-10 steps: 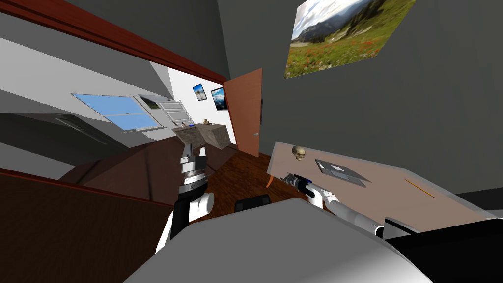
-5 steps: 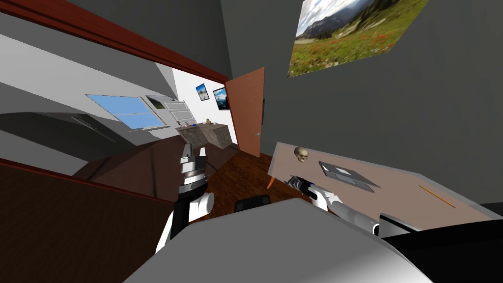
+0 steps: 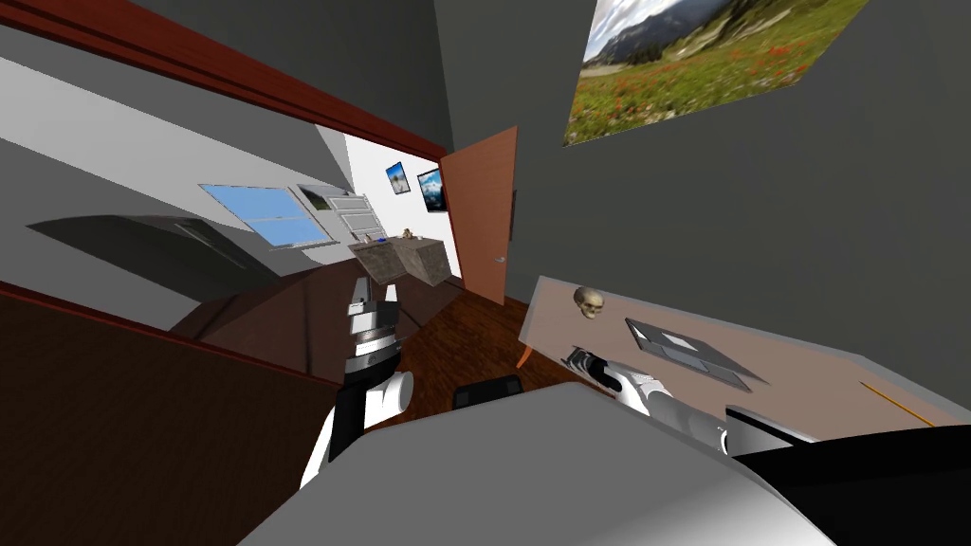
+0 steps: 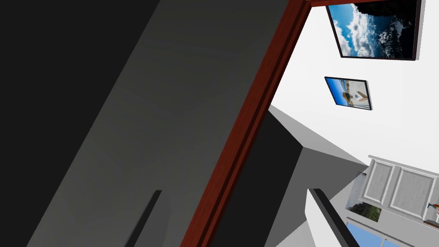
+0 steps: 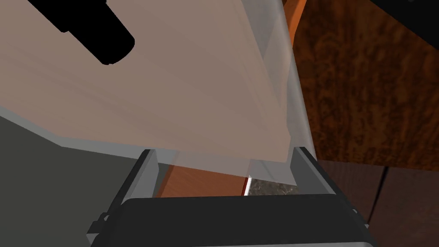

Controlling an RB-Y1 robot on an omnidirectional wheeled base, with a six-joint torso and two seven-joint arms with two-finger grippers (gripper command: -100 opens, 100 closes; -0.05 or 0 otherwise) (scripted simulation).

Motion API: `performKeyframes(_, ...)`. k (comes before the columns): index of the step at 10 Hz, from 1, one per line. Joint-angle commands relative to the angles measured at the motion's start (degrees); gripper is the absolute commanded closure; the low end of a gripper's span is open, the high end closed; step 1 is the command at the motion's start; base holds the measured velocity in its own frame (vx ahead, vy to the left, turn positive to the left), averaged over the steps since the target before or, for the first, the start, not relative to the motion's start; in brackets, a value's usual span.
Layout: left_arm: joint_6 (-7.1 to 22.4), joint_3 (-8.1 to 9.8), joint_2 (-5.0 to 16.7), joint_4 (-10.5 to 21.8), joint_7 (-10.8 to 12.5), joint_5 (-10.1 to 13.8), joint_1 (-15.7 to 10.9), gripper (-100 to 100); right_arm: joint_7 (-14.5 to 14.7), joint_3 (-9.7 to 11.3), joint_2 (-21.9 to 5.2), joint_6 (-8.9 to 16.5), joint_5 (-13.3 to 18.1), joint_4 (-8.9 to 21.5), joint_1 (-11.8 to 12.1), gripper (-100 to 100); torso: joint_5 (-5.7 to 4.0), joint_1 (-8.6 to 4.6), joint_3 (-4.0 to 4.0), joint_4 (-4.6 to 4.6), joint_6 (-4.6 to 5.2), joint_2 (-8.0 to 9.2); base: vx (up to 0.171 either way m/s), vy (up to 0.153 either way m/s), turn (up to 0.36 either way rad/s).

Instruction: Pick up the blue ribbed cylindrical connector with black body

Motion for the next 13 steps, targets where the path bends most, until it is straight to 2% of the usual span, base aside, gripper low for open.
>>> performKeyframes(1,0.00,0.00,0.00,0.00,0.00,0.00,0.00,0,1.05,0.55,-0.53,0.31,0.82,2.54,0.78,-100,0.00,0.00,0.00,0.00,0.00,0.00,0.029,-0.039,0.120)
performKeyframes(2,0.00,0.00,0.00,0.00,0.00,0.00,0.00,0,1.05,0.55,-0.53,0.31,0.82,2.54,0.78,-100,0.00,-0.02,0.02,0.01,0.00,0.03,0.030,-0.037,0.046)
performKeyframes(3,0.00,0.00,0.00,0.00,0.00,0.00,0.00,0,1.44,1.55,-0.81,0.91,1.48,4.87,0.76,-100,0.00,-0.01,0.02,0.01,0.01,0.03,0.039,-0.036,0.086)
performKeyframes(4,0.00,0.00,0.00,0.00,0.00,0.00,0.00,0,1.44,1.55,-0.81,0.91,1.48,4.87,0.76,-100,0.01,-0.02,0.01,0.01,-0.01,0.00,0.030,-0.035,0.051)
performKeyframes(5,0.00,0.00,0.00,0.00,0.00,0.00,0.00,0,1.78,2.49,-1.03,1.45,2.08,7.01,0.77,-100,0.00,0.00,0.01,0.01,0.00,0.01,0.036,-0.034,0.100)
performKeyframes(6,0.00,0.00,0.00,0.00,0.00,0.00,0.00,0,1.78,2.49,-1.03,1.45,2.08,7.01,0.77,-100,0.01,0.00,0.00,0.01,-0.01,0.00,0.028,-0.031,0.051)
performKeyframes(7,0.00,0.00,0.00,0.00,0.00,0.00,0.00,0,2.07,3.36,-1.19,1.94,2.62,8.32,0.80,-100,0.01,0.02,0.01,0.01,0.01,0.02,0.022,-0.034,0.073)
performKeyframes(8,0.00,0.00,0.00,0.00,0.00,0.00,0.00,0,2.07,3.36,-1.19,1.94,2.62,7.94,0.80,-100,0.01,0.01,0.03,0.01,0.00,0.04,0.017,-0.034,0.044)
performKeyframes(10,0.00,0.00,0.00,0.00,0.00,0.00,0.00,0,2.31,4.15,-1.31,2.38,3.10,10.65,0.85,-100,0.02,0.07,0.05,0.02,0.01,0.08,0.020,-0.017,0.032)
performKeyframes(11,0.00,0.00,0.00,0.00,0.00,0.00,0.00,0,2.31,4.15,-1.31,2.38,3.10,10.65,0.85,-100,0.02,0.06,0.03,0.02,0.00,0.04,0.022,-0.026,0.049)
performKeyframes(13,0.00,0.00,0.00,0.00,0.00,0.00,0.00,0,2.68,5.46,-1.45,3.08,3.86,13.39,0.98,-100,0.00,0.02,0.04,0.02,0.00,0.06,0.026,-0.041,0.089)
